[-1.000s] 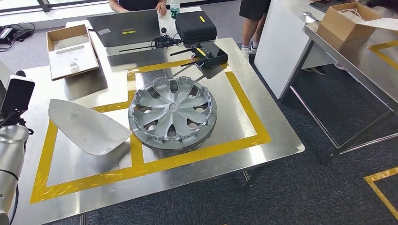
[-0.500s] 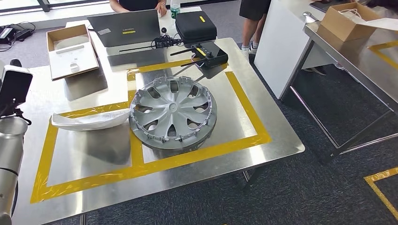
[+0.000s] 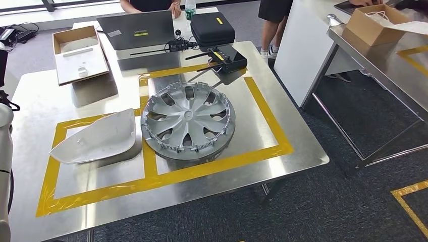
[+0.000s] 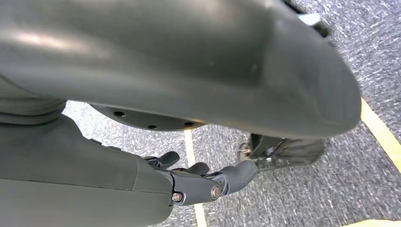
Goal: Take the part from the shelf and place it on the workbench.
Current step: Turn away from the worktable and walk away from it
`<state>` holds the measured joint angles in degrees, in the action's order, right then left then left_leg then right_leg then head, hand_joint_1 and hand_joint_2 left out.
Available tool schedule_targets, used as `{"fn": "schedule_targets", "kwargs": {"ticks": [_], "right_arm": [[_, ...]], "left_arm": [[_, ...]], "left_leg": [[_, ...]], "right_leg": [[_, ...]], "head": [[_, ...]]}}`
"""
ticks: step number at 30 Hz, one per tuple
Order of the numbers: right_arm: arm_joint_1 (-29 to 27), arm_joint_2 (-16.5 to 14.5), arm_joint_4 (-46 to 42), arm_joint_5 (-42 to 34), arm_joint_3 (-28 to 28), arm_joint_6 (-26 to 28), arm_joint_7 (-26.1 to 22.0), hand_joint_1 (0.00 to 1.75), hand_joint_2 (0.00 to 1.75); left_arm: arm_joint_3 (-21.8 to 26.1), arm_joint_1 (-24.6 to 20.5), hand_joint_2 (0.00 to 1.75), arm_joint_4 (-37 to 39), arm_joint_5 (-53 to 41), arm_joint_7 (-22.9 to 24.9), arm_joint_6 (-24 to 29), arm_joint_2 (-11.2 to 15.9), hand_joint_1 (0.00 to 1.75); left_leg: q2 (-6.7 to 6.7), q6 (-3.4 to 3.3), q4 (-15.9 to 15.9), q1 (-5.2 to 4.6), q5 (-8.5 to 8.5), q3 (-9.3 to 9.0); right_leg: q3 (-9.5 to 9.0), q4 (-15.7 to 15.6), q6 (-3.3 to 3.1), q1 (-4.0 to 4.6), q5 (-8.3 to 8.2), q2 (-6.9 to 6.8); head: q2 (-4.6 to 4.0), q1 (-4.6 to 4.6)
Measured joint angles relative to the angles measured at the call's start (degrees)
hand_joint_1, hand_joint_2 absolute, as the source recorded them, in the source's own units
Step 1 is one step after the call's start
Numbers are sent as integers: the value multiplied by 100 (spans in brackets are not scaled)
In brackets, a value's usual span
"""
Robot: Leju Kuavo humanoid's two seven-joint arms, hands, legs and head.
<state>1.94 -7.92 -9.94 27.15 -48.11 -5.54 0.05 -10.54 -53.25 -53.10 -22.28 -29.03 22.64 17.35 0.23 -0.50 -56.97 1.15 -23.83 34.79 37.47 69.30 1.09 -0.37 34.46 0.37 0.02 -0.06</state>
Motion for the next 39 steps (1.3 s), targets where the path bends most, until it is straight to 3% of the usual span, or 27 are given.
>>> {"fn": "schedule_targets", "kwargs": {"ticks": [1,2,3,6,8,11,12,14,16,17,18,19,20,22,23,25,27,29,31,32,33,34,36,38,39], "right_arm": [[-1,1,0,1,-10,-2,10,0,0],[-1,1,0,-2,-22,-4,23,0,0],[-1,2,0,-5,-35,-7,38,0,0],[7,5,0,-16,-57,-11,56,0,0],[17,5,0,-28,-70,-14,60,0,0],[33,9,0,-37,-91,-21,67,0,0],[34,10,0,-38,-94,-23,72,0,0],[32,10,0,-41,-97,-25,87,0,0],[29,10,0,-41,-98,-26,96,0,0],[28,10,0,-40,-98,-26,97,0,0],[27,10,0,-38,-98,-26,98,0,0],[26,10,0,-36,-98,-26,100,0,0],[27,10,0,-32,-98,-28,105,0,0],[28,9,0,-22,-98,-42,124,0,0],[26,9,0,-15,-98,-55,135,0,0],[17,10,0,1,-98,-83,148,0,0],[7,17,0,17,-98,-111,151,0,0],[-1,26,0,26,-99,-131,149,0,0],[-2,32,0,28,-99,-144,141,0,0],[-1,37,0,28,-99,-147,138,0,0],[-1,43,0,30,-99,-150,134,0,0],[0,49,0,32,-99,-151,133,0,0],[6,66,0,39,-100,-157,133,0,0],[8,78,0,43,-100,-172,133,0,0],[6,81,0,44,-100,-181,134,0,0]], "left_arm": [[0,22,0,7,18,-15,2,-1,0],[0,43,0,16,30,-26,0,-1,0],[0,59,0,23,38,-35,-3,-2,0],[0,63,0,27,42,-46,-8,-3,0],[-4,51,0,28,42,-50,-15,-9,0],[-18,45,0,51,43,-50,-21,-6,0],[-24,45,0,65,44,-50,-19,0,0],[-39,44,0,102,44,-53,-8,8,0],[-56,54,0,142,45,-56,2,9,0],[-64,62,0,162,46,-58,5,9,0],[-73,70,0,179,48,-60,6,9,0],[-79,75,0,191,48,-62,7,9,0],[-84,71,0,198,48,-68,7,9,0],[-93,46,0,203,44,-88,13,6,0],[-98,31,0,210,42,-100,20,4,0],[-106,16,0,238,42,-122,43,2,0],[-119,-2,0,279,48,-149,67,-9,0],[-134,-18,0,311,60,-177,85,-22,0],[-138,-17,0,338,73,-197,93,-26,0],[-138,-13,0,357,80,-203,95,-27,0],[-139,-6,0,379,90,-209,96,-28,0],[-140,-1,0,401,101,-215,97,-28,0],[-142,0,0,425,121,-231,101,-24,0],[-145,-16,0,432,133,-248,108,-4,0],[-149,-25,0,436,136,-255,110,4,0]], "left_leg": [[6,6,-11,6,6,20],[11,20,-27,19,13,43],[13,41,-48,40,21,69],[5,162,-138,101,41,158],[-17,276,-173,96,79,199],[-34,426,-150,112,131,245],[-29,449,-230,121,31,293],[-22,456,-768,118,-428,496],[-24,453,-1538,92,-888,711],[-24,441,-1766,77,-973,725],[-24,420,-1793,63,-946,635],[-24,389,-1604,47,-835,432],[-24,351,-1249,28,-720,139],[-24,277,-501,-28,-659,-398],[-26,244,-285,-53,-681,-523],[-28,180,-202,-81,-651,-504],[-8,86,-159,-62,-540,-442],[11,15,-128,-37,-389,-326],[12,-5,-130,-36,-253,-160],[14,-2,-135,-36,-190,-74],[17,8,-143,-36,-128,12],[19,23,-156,-34,-70,97],[21,70,-203,-32,29,246],[27,139,-241,-35,100,315],[31,179,-240,-36,137,324]], "right_leg": [[141,321,25,-25,113,0],[200,467,51,-51,120,-2],[146,382,79,-78,18,-5],[-413,-665,150,-149,-438,-4],[-534,-951,93,-143,-535,27],[-432,-941,-91,-122,-617,38],[-392,-956,-152,-123,-664,30],[-284,-971,-247,-110,-767,12],[-143,-969,-288,-70,-874,9],[-71,-967,-298,-50,-929,7],[-4,-964,-301,-33,-983,6],[57,-962,-299,-20,-1034,6],[106,-960,-290,-11,-1084,6],[180,-960,-244,5,-1182,7],[194,-963,-211,6,-1229,7],[199,-999,-131,2,-1323,6],[248,-946,-61,-10,-1247,8],[411,-515,-5,-23,-776,6],[587,184,43,-30,-257,1],[605,439,61,-35,-164,0],[540,535,71,-39,-195,-1],[378,441,74,-44,-314,-2],[-187,-223,52,-47,-475,-6],[-604,-810,-32,-19,-431,5],[-668,-932,-85,-1,-391,11]], "head": [[0,1],[0,1],[0,2],[1,15],[1,17],[1,5],[0,-2],[0,-24],[1,-41],[1,-43],[1,-43],[1,-43],[1,-43],[1,-35],[1,-37],[0,-37],[0,-39],[0,-17],[0,1],[0,3],[1,5],[1,7],[1,13],[1,19],[1,24]]}}
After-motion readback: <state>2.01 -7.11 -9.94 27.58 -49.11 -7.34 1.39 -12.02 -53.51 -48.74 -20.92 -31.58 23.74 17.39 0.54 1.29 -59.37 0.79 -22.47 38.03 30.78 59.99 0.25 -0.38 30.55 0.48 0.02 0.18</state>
